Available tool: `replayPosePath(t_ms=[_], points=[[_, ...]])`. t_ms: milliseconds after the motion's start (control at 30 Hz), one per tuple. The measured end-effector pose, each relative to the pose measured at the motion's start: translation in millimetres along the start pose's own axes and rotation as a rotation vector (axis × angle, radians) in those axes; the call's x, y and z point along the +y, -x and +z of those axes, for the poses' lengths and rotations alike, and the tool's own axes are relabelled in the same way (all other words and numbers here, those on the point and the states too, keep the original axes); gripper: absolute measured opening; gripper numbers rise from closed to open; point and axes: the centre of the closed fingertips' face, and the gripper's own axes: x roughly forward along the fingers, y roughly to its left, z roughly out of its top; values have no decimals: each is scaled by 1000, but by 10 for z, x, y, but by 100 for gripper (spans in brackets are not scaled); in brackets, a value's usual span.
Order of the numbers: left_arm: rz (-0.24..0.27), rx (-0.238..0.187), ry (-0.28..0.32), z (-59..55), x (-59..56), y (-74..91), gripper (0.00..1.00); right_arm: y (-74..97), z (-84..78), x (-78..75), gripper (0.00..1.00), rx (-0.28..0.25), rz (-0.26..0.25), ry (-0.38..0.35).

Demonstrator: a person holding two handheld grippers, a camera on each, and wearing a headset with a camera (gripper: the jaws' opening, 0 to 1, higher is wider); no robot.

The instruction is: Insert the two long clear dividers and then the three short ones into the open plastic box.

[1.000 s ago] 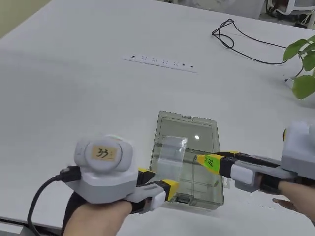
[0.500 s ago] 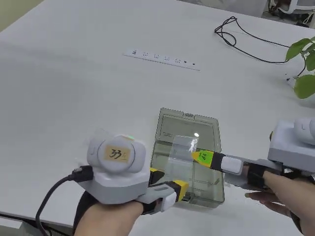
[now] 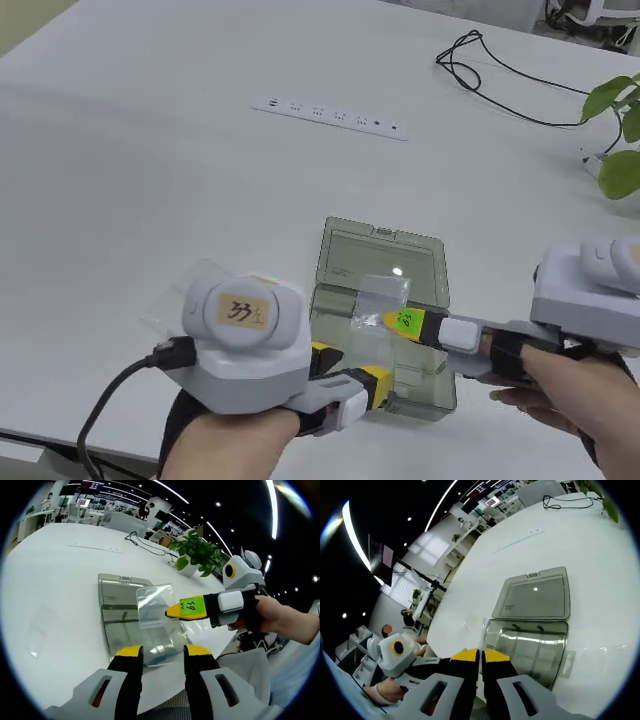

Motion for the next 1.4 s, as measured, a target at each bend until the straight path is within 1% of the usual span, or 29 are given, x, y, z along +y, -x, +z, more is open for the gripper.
replayPosePath(t_ms=[167, 267, 333, 367, 400, 433, 467, 500, 567, 600, 633, 667, 733, 767, 800, 833, 867, 933, 967, 1000, 1067, 1100, 1167, 1233, 1267, 1300, 1333, 1367, 1400], points=[[-6, 2, 22, -28, -40, 13, 30, 37, -28, 25, 2, 22, -4, -11], [-8, 2, 20, -36, -48, 8, 31, 50, -40, 38, 2, 41, -7, -7], [-15, -1, 20, -38, -58, -11, 31, 65, -34, 31, 2, 43, -20, 16], [-16, 6, 19, -47, -69, -17, 31, 74, -51, 19, 2, 50, -31, -3], [-16, 8, 16, -42, -79, -15, 31, 84, -50, 28, 2, 48, -34, -5], [-18, 0, -7, -22, -84, -14, 31, 97, -29, 33, 2, 44, -34, 13], [-24, -5, -19, -14, -84, -20, 31, 102, -23, 33, 2, 46, -36, 15], [-29, -1, -16, -21, -84, -22, 31, 103, -27, 25, 2, 48, -39, 12], [-21, -2, -31, -13, -63, -15, 38, 115, -37, 14, 2, 50, -49, 12], [-19, 6, -55, -8, -48, 0, 42, 136, -36, 22, 2, 49, -53, 15], [-23, -2, -98, 29, -31, 16, 46, 152, -28, 2, 2, 49, -66, 16], [-32, -14, -120, 61, -28, 20, 48, 156, -21, -11, 2, 48, -71, 15], [-72, -10, -146, 68, -49, 32, 51, 169, -5, -42, 2, 44, -84, 3], [-73, -9, -154, 81, -26, 43, 53, 178, 4, -53, 2, 43, -91, -1], [-89, -21, -209, 113, -21, 46, 55, 187, 7, -62, 2, 46, -101, -2], [-96, -29, -242, 129, -14, 45, 59, 193, 10, -69, 2, 48, -107, 0], [-101, -25, -278, 121, 5, 41, 64, 202, 4, -86, 2, 55, -118, -2], [-124, -28, -320, 117, 10, 32, 74, 208, -5, -111, 2, 67, -126, -9], [-130, -30, -343, 116, 17, 33, 77, 214, -4, -129, 2, 69, -133, -13], [-143, -22, -383, 97, 27, 34, 79, 225, -13, -162, 2, 81, -148, -18], [-164, -24, -429, 89, 20, 36, 83, 239, -17, -185, 2, 93, -158, -16], [-169, -20, -449, 76, 27, 49, 84, 259, -17, -217, 2, 103, -176, -20], [-170, -32, -486, 84, 44, 63, 90, 288, -4, -245, 2, 109, -198, -26], [-178, -49, -497, 114, 43, 67, 95, 311, -3, -270, 2, 122, -220, -64], [-188, -56, -506, 122, 37, 71, 96, 314, 25, -269, 2, 126, -223, -73], [-204, -63, -514, 125, 25, 73, 96, 331, 45, -290, 2, 140, -250, -67], [-208, -65, -515, 126, 27, 73, 98, 344, 80, -350, 2, 150, -269, -58], [-211, -67, -518, 129, 28, 71, 99, 345, 118, -392, 2, 158, -277, -52], [-214, -67, -525, 127, 30, 68, 100, 343, 134, -384, 2, 161, -281, -54]])
